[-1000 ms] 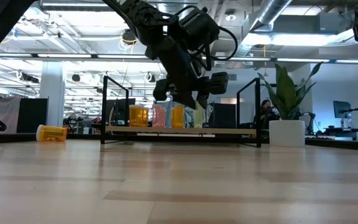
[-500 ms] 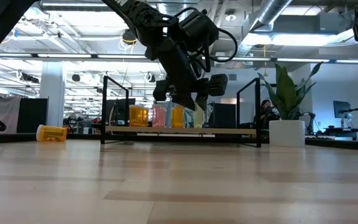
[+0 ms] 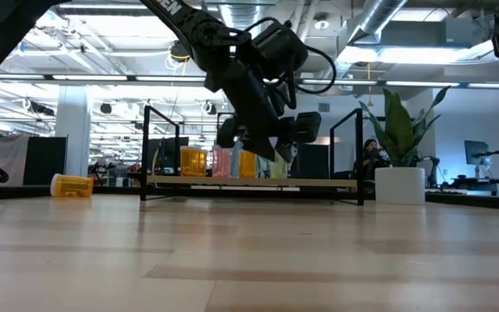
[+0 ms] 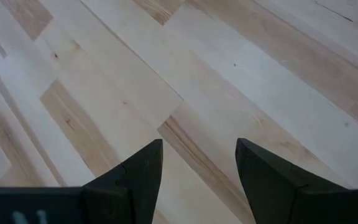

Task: Pick and place medicine bottles onto shelf by color
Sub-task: Put the yellow pill bottle on the shelf aligned with the other yellow pill bottles

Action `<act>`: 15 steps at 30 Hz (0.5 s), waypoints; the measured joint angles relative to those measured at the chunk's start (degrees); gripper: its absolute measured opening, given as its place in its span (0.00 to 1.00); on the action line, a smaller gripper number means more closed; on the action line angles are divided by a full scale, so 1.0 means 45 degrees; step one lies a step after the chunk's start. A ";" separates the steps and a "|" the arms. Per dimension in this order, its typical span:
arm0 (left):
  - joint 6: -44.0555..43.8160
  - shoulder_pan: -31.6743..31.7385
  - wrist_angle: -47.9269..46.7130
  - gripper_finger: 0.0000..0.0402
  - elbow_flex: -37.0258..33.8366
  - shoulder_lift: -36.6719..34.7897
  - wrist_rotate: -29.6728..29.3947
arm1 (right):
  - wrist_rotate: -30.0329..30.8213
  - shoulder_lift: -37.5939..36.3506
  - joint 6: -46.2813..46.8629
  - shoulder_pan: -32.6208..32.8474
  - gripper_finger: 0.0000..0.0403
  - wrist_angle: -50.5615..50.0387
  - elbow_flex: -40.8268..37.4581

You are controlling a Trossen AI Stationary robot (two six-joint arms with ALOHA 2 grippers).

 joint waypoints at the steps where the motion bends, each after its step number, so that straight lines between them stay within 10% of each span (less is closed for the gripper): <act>1: 0.0094 -0.0002 0.0059 0.27 -0.0003 0.0003 0.0031 | 0.0000 0.0000 0.0000 0.0000 0.56 -0.0018 0.0000; 15: 0.0089 0.0150 0.0319 0.27 -0.0003 0.0003 -0.0240 | 0.0000 0.0002 0.0000 0.0000 0.56 -0.0013 -0.0002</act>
